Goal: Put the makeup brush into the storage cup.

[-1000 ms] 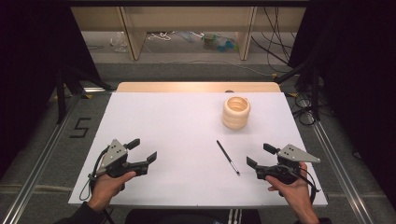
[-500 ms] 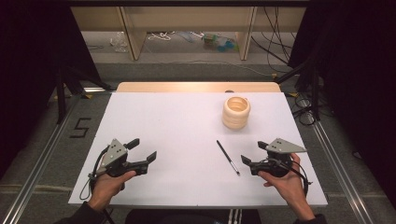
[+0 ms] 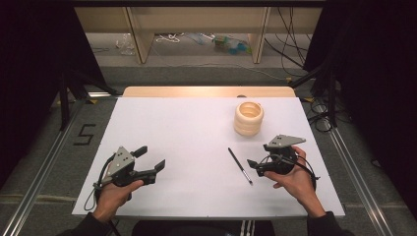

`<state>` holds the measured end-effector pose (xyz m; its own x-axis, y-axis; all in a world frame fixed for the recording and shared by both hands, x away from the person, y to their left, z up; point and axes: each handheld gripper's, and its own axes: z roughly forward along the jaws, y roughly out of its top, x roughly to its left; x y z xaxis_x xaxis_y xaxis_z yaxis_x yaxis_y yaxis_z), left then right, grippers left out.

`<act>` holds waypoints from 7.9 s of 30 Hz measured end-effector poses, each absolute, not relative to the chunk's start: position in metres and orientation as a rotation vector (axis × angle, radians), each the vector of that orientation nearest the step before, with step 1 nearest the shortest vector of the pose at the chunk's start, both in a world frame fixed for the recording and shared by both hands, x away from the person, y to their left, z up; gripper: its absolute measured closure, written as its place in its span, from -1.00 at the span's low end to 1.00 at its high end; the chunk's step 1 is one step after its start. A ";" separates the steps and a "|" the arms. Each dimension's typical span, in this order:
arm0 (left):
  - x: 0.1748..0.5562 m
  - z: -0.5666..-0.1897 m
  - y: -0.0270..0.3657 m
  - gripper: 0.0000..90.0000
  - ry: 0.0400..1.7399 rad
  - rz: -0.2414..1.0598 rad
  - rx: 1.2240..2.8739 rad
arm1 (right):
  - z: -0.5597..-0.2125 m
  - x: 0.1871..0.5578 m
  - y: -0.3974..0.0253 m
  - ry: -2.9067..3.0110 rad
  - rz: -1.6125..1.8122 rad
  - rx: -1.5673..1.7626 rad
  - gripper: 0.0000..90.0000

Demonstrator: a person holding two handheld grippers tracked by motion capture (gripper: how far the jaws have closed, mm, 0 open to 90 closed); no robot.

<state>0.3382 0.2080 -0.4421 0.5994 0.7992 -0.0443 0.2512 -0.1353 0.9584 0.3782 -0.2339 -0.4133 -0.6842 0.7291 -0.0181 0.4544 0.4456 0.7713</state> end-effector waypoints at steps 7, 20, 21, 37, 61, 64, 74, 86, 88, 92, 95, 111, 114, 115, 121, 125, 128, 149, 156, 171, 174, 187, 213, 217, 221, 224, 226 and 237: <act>0.339 -0.443 0.207 -0.59 0.872 0.592 1.685 | -0.411 0.389 -0.227 2.417 1.012 1.008 -0.56; 0.338 -0.443 0.207 -0.59 0.873 0.594 1.689 | -0.424 0.407 -0.207 2.587 0.835 0.923 -0.55; 0.338 -0.443 0.207 -0.59 0.873 0.594 1.690 | -0.424 0.408 -0.203 2.595 0.830 0.935 -0.55; 0.339 -0.443 0.207 -0.59 0.875 0.592 1.689 | -0.428 0.426 -0.184 2.636 0.729 0.934 -0.51; 0.339 -0.443 0.207 -0.59 0.872 0.593 1.694 | -0.439 0.442 -0.174 2.742 0.558 0.944 -0.34; 0.339 -0.443 0.206 -0.59 0.871 0.593 1.694 | -0.441 0.443 -0.172 2.758 0.537 0.954 -0.31; 0.339 -0.443 0.206 -0.59 0.866 0.595 1.697 | -0.444 0.446 -0.166 2.784 0.467 0.964 -0.23; 0.339 -0.443 0.206 -0.59 0.866 0.594 1.696 | -0.448 0.450 -0.160 2.818 0.405 0.994 -0.06; 0.339 -0.443 0.206 -0.59 0.867 0.593 1.696 | -0.449 0.450 -0.160 2.819 0.404 0.988 -0.05; 0.339 -0.443 0.206 -0.59 0.866 0.593 1.695 | -0.451 0.450 -0.159 2.828 0.394 0.989 0.00; 0.339 -0.443 0.206 -0.58 0.869 0.594 1.694 | -0.452 0.451 -0.158 2.835 0.381 0.997 0.02; 0.339 -0.443 0.206 -0.59 0.865 0.593 1.693 | -0.454 0.451 -0.155 2.871 0.342 0.983 0.24; 0.339 -0.443 0.206 -0.59 0.873 0.588 1.688 | -0.455 0.451 -0.154 2.877 0.331 0.997 0.31; 0.339 -0.443 0.206 -0.59 0.870 0.589 1.690 | -0.455 0.450 -0.153 2.879 0.325 1.016 0.31; 0.339 -0.443 0.206 -0.58 0.870 0.592 1.696 | -0.456 0.451 -0.153 2.879 0.319 0.987 0.42; 0.339 -0.443 0.206 -0.58 0.864 0.595 1.697 | -0.455 0.451 -0.152 2.890 0.301 0.958 0.47; 0.339 -0.443 0.206 -0.58 0.867 0.593 1.692 | -0.455 0.451 -0.152 2.893 0.300 0.958 0.50; 0.338 -0.443 0.206 -0.58 0.875 0.589 1.691 | -0.454 0.455 -0.147 2.912 0.229 0.870 0.87; 0.339 -0.443 0.206 -0.58 0.868 0.594 1.699 | -0.453 0.453 -0.145 2.910 0.222 0.832 0.87; 0.339 -0.445 0.203 -0.59 0.863 0.577 1.710 | -0.423 0.431 -0.137 2.901 0.362 0.659 0.87; 0.339 -0.445 0.203 -0.62 0.861 0.581 1.720 | -0.421 0.427 -0.133 2.894 0.396 0.627 0.87; 0.337 -0.448 0.195 -0.55 0.802 0.541 1.794 | -0.411 0.411 -0.117 2.901 0.395 0.451 0.87; 0.330 -0.455 0.166 -0.51 0.640 0.456 1.958 | -0.415 0.382 -0.079 2.951 0.388 0.193 0.87; 0.327 -0.456 0.161 -0.50 0.625 0.436 1.980 | -0.416 0.381 -0.076 2.953 0.386 0.167 0.87; 0.325 -0.456 0.156 -0.48 0.595 0.428 2.003 | -0.416 0.380 -0.074 2.952 0.372 0.142 0.87; 0.323 -0.457 0.154 -0.46 0.583 0.421 2.012 | -0.416 0.378 -0.073 2.962 0.361 0.155 0.87; 0.323 -0.457 0.153 -0.45 0.571 0.417 2.032 | -0.416 0.378 -0.071 2.952 0.372 0.111 0.87; 0.322 -0.458 0.147 -0.35 0.554 0.352 2.071 | -0.416 0.369 -0.062 2.967 0.362 0.025 0.87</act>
